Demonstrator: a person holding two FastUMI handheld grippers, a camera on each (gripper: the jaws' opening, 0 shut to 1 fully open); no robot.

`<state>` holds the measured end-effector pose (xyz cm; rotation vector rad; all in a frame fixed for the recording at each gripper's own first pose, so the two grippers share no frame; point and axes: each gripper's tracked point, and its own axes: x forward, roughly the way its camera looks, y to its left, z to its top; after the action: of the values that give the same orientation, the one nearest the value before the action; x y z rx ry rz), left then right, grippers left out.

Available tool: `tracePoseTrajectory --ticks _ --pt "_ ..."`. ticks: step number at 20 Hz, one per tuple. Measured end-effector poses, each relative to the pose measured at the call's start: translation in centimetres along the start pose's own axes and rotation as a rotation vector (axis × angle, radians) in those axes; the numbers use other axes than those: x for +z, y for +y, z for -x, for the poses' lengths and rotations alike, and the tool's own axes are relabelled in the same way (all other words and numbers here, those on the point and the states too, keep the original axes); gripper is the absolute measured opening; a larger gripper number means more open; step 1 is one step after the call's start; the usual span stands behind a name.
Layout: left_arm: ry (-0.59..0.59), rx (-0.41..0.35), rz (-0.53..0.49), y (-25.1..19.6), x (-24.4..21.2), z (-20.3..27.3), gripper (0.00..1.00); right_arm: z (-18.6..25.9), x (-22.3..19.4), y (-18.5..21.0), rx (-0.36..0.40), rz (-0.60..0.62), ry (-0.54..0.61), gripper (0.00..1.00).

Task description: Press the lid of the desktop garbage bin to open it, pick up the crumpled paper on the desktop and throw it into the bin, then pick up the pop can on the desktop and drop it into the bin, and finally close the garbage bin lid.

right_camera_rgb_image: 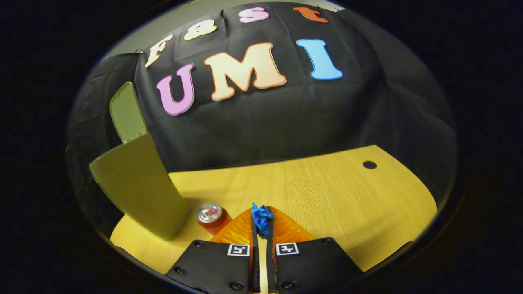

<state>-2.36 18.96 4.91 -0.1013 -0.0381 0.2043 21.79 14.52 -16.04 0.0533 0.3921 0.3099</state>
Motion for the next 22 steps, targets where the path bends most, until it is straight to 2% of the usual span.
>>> tracePoseTrajectory --ticks 5,8,11,16,20,22 --pt "-0.001 0.005 0.012 1.3 -0.5 -0.2 0.92 2.9 8.1 7.2 0.105 0.078 -0.16 0.09" --pt "0.002 0.017 -0.011 2.4 -1.0 0.2 0.93 4.3 12.5 14.8 0.229 0.163 -0.236 0.08" --pt "0.01 0.031 -0.013 3.8 -1.5 0.6 0.92 3.6 14.8 22.5 0.362 0.175 -0.246 0.08" --pt "0.032 0.062 -0.017 6.6 -2.7 1.5 0.92 1.1 13.6 31.5 0.49 0.232 -0.197 0.08" --pt "0.062 0.084 -0.001 8.3 -4.0 2.1 0.93 -0.7 11.1 35.6 0.529 0.241 -0.136 0.08" --pt "0.072 0.083 0.013 8.7 -4.4 2.4 0.93 -0.8 10.1 36.4 0.544 0.233 -0.119 0.21"
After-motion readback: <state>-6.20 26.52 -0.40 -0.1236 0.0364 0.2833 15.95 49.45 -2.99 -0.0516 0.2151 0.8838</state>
